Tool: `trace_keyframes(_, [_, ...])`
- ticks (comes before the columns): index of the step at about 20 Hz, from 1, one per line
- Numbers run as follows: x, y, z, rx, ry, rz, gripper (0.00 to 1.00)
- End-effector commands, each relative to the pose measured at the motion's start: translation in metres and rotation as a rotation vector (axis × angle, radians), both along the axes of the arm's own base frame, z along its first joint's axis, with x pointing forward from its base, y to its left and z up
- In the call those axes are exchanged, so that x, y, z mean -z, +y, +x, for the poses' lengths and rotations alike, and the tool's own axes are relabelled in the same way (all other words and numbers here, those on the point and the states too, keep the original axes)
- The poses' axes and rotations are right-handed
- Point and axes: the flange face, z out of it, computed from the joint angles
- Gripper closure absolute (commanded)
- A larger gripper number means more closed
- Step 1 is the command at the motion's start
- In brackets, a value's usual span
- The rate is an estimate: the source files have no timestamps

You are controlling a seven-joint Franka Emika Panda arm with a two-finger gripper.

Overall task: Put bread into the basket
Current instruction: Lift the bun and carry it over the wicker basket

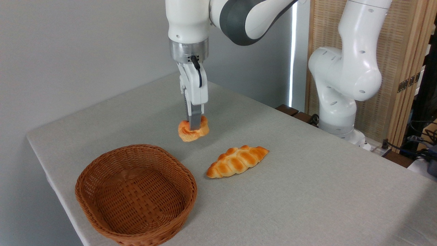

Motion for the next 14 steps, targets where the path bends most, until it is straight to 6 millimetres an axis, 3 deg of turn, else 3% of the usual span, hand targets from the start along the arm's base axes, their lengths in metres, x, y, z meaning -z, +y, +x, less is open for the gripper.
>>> trace_keyframes(1, [-0.029,0.011,0.015,-0.050,-0.026,-0.067,0.66])
trace_keyframes(10, [-0.040,0.008,0.089,-0.118,-0.103,-0.127,0.66])
trace_keyframes(14, [-0.022,0.013,0.111,-0.156,-0.162,-0.123,0.66])
